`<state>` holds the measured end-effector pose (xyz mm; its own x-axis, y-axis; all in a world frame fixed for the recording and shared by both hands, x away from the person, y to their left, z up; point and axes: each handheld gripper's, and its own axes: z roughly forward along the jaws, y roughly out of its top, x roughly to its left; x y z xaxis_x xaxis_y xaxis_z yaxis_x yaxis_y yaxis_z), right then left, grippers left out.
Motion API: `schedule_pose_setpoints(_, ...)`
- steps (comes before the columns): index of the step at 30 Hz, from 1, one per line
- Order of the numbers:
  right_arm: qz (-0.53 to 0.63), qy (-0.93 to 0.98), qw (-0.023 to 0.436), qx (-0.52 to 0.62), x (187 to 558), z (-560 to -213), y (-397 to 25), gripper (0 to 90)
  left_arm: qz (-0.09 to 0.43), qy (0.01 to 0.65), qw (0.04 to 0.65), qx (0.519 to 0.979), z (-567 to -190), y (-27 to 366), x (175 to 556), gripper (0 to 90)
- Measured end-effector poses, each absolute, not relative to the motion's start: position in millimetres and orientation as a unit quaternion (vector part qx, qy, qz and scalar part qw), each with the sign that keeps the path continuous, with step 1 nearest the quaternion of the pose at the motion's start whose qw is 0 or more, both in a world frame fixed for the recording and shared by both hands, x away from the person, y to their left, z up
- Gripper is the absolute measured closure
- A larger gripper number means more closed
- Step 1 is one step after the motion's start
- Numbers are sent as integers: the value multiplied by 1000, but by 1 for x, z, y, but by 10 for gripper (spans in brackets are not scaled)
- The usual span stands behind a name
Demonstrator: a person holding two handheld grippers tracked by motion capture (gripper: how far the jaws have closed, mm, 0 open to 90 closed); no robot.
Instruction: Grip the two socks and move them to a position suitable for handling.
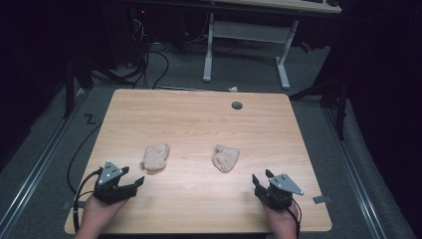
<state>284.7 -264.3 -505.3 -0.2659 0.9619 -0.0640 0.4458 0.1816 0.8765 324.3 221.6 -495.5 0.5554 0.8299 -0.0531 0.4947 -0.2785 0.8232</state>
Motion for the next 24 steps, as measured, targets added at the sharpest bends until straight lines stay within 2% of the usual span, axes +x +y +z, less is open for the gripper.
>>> schedule_pose_setpoints(7, 403, 696, 313, 505, 291, -504, -267, 444, 199, 438, 399, 781, -505, 221, 325, 320)
schedule_pose_setpoints(9, 409, 695, 327, 493, 295, -509, -264, 448, 194, 451, 411, 768, -497, 214, 327, 332)
schedule_pose_setpoints(14, 399, 707, 352, 466, 308, -498, -251, 454, 206, 430, 417, 774, -495, 197, 330, 351)
schedule_pose_setpoints(16, 385, 723, 349, 455, 309, -502, -245, 446, 195, 421, 422, 779, -494, 194, 329, 367)
schedule_pose_setpoints(18, 374, 730, 347, 454, 309, -506, -243, 445, 219, 403, 409, 789, -495, 193, 327, 368)
schedule_pose_setpoints(24, 369, 732, 336, 463, 304, -507, -243, 445, 210, 425, 402, 783, -507, 202, 339, 420)
